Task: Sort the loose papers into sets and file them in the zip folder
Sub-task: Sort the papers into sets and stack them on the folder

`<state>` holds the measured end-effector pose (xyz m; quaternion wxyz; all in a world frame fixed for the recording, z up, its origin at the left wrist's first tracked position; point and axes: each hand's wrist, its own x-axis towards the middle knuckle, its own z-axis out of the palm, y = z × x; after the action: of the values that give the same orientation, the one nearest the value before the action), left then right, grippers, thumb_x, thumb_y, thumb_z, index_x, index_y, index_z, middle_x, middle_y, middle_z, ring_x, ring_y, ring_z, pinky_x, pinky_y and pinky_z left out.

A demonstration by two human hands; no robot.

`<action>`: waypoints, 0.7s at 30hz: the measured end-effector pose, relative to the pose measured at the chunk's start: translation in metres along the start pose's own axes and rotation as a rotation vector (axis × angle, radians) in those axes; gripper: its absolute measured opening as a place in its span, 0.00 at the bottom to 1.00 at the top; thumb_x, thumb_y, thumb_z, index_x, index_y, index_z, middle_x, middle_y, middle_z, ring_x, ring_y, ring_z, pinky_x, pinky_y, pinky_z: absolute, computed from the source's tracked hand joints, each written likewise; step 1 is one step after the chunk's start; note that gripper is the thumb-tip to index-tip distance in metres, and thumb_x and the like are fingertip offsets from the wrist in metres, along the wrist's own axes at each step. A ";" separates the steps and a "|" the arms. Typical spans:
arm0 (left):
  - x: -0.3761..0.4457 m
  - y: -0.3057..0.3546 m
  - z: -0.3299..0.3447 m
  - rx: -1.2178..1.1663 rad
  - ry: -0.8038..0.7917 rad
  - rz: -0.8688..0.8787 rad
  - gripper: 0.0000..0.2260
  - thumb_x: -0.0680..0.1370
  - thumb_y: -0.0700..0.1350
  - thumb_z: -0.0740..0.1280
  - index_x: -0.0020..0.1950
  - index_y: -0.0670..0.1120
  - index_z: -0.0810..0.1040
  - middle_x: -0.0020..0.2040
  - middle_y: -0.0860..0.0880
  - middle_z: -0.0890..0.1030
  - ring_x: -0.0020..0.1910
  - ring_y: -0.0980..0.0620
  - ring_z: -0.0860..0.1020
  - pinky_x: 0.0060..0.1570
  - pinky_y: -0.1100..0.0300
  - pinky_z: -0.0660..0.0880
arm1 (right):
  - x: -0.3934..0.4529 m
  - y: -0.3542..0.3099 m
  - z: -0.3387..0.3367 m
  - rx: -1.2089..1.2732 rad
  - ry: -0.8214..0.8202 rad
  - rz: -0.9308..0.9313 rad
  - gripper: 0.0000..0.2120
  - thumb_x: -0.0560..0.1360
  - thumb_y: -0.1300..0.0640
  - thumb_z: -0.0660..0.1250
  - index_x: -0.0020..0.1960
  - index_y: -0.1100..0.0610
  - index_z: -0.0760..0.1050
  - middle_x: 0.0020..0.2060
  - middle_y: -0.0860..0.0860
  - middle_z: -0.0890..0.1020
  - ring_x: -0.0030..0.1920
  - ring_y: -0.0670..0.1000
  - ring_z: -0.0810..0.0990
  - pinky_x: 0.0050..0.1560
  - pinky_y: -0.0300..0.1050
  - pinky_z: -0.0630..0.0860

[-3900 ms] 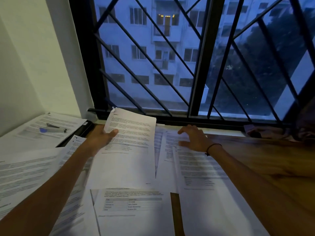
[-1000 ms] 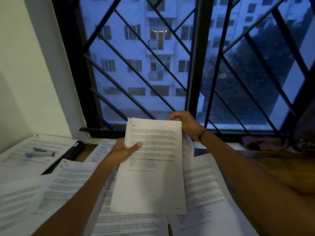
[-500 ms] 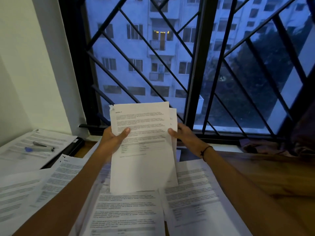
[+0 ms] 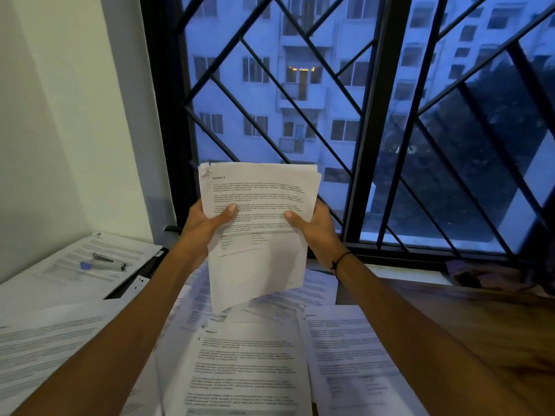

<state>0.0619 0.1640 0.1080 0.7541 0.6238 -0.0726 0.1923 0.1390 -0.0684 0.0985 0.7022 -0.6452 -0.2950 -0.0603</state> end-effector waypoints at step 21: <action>-0.020 -0.037 -0.003 0.241 0.014 -0.035 0.15 0.80 0.49 0.71 0.66 0.54 0.79 0.58 0.59 0.84 0.60 0.57 0.82 0.61 0.57 0.79 | -0.019 0.033 0.017 -0.095 -0.053 0.176 0.16 0.80 0.60 0.69 0.68 0.59 0.74 0.57 0.51 0.84 0.58 0.53 0.83 0.56 0.49 0.83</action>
<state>0.0573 0.1577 0.0662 0.6772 0.7099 -0.0329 0.1907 0.1330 -0.0528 0.0603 0.6651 -0.7027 -0.2527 0.0047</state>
